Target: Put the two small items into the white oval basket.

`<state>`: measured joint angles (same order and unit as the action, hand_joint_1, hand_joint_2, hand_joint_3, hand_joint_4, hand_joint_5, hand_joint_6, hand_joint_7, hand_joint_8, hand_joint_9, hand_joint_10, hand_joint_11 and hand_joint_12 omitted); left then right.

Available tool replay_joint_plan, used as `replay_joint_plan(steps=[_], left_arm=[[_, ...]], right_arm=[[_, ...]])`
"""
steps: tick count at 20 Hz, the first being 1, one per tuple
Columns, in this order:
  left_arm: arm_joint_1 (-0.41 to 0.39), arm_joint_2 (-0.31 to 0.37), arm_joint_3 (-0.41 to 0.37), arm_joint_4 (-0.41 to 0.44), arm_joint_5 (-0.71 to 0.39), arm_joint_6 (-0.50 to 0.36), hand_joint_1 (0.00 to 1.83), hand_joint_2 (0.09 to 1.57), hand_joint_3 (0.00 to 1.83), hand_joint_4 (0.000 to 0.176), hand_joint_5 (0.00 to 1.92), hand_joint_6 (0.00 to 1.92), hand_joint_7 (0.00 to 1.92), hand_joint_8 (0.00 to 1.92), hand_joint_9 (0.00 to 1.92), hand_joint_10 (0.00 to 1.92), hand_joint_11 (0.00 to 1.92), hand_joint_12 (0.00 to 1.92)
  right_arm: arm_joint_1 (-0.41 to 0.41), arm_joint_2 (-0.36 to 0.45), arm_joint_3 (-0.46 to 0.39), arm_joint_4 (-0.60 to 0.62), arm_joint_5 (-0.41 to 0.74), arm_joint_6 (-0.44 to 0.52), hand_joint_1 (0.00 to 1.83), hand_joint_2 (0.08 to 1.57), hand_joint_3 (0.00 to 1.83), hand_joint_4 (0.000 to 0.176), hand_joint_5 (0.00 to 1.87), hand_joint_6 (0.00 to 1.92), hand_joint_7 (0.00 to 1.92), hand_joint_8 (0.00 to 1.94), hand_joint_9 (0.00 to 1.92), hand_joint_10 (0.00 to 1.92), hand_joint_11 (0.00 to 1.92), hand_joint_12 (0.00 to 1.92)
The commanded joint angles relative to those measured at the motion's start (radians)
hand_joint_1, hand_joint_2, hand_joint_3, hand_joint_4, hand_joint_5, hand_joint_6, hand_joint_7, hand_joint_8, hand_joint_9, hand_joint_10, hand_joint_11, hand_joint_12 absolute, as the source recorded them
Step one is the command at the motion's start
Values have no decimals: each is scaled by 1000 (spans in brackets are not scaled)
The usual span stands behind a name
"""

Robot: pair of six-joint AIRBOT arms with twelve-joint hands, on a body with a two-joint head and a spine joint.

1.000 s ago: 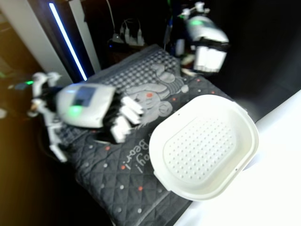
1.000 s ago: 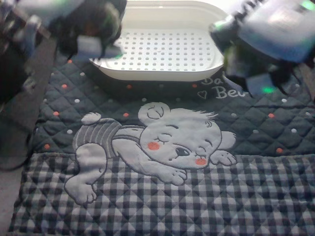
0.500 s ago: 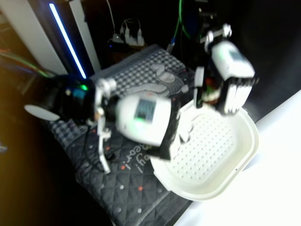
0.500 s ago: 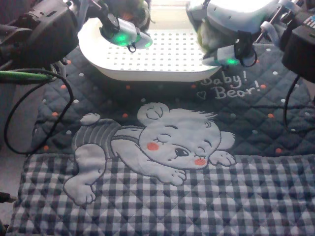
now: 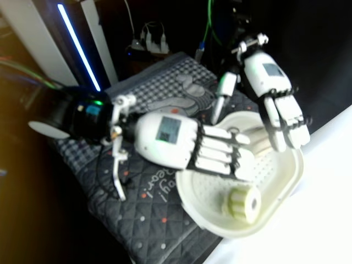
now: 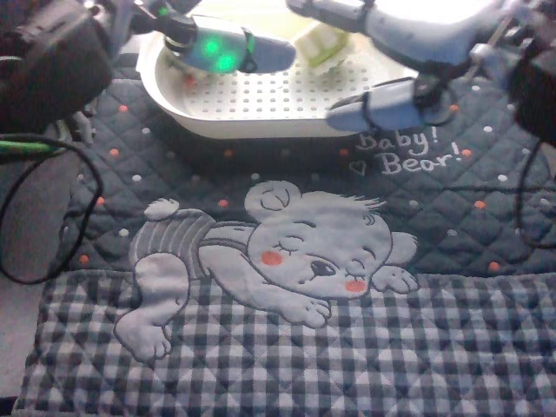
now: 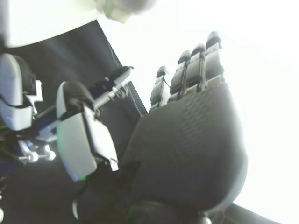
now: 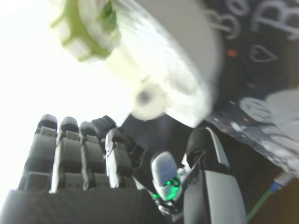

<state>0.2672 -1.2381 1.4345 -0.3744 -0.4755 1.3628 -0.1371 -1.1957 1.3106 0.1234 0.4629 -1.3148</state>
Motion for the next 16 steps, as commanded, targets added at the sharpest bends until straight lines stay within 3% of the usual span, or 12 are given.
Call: replay_joint_plan(steps=[1, 2, 3, 7, 9, 10, 11, 12, 13, 14, 15, 16], left_arm=[[1, 30, -14, 15, -161, -2, 412, 896, 0, 176, 0, 0, 0, 0, 0, 0, 0, 0], [11, 63, -49, 28, -190, -2, 414, 905, 0, 176, 0, 0, 0, 0, 0, 0, 0, 0], [24, 113, -101, 46, -238, -2, 432, 939, 7, 176, 0, 0, 0, 0, 0, 0, 0, 0], [79, 261, -256, 111, -396, -28, 365, 965, 14, 175, 0, 0, 0, 0, 0, 0, 0, 0], [146, 315, -312, 120, -517, -81, 413, 1017, 28, 156, 0, 0, 0, 0, 0, 0, 0, 0], [197, 336, -332, 124, -588, -131, 426, 1050, 15, 137, 0, 0, 0, 0, 0, 0, 0, 0], [232, 346, -341, 126, -628, -162, 393, 1051, 9, 146, 0, 0, 0, 0, 0, 0, 0, 0], [272, 355, -348, 128, -672, -200, 382, 1045, 5, 151, 0, 0, 0, 0, 0, 0, 0, 0], [334, 364, -355, 127, -735, -250, 384, 1051, 7, 158, 0, 0, 0, 0, 0, 0, 0, 0], [373, 366, -357, 125, -772, -284, 365, 1043, 3, 172, 0, 0, 0, 0, 0, 0, 0, 0], [407, 370, -362, 125, -807, -311, 376, 1045, 3, 175, 0, 0, 0, 0, 0, 0, 0, 0], [452, 381, -374, 125, -859, -329, 410, 1026, 0, 176, 0, 0, 0, 0, 0, 0, 0, 0]], right_arm=[[13, 54, -25, -14, 149, -2, 401, 1028, 1, 164, 0, 0, 0, 0, 0, 0, 0, 0], [13, 96, -67, -37, 159, -2, 392, 1025, 0, 134, 0, 0, 0, 0, 0, 0, 0, 0], [13, 142, -117, -66, 175, -2, 412, 996, 0, 173, 0, 0, 0, 0, 0, 0, 0, 0], [13, 287, -247, -136, 235, -1, 432, 1006, 0, 176, 0, 0, 0, 0, 0, 0, 0, 0], [13, 339, -294, -137, 258, -1, 429, 1014, 0, 168, 0, 0, 0, 0, 0, 0, 0, 0], [12, 357, -312, -137, 264, -1, 411, 1013, 0, 174, 0, 0, 0, 0, 0, 0, 0, 0], [11, 367, -323, -139, 265, -1, 362, 1017, 2, 141, 0, 0, 0, 0, 0, 0, 0, 0], [8, 377, -334, -147, 264, -1, 368, 1041, 13, 134, 0, 0, 0, 0, 0, 0, 0, 0], [-24, 402, -357, -156, 280, -1, 352, 1029, 6, 132, 0, 0, 0, 0, 0, 0, 0, 0], [-62, 418, -369, -156, 318, 13, 365, 1026, 4, 154, 0, 0, 0, 0, 0, 0, 0, 0], [-110, 433, -374, -156, 372, 55, 358, 1002, 0, 160, 0, 0, 0, 0, 0, 0, 0, 0], [-168, 446, -373, -156, 442, 128, 314, 973, 0, 155, 0, 0, 0, 0, 0, 0, 0, 0]])
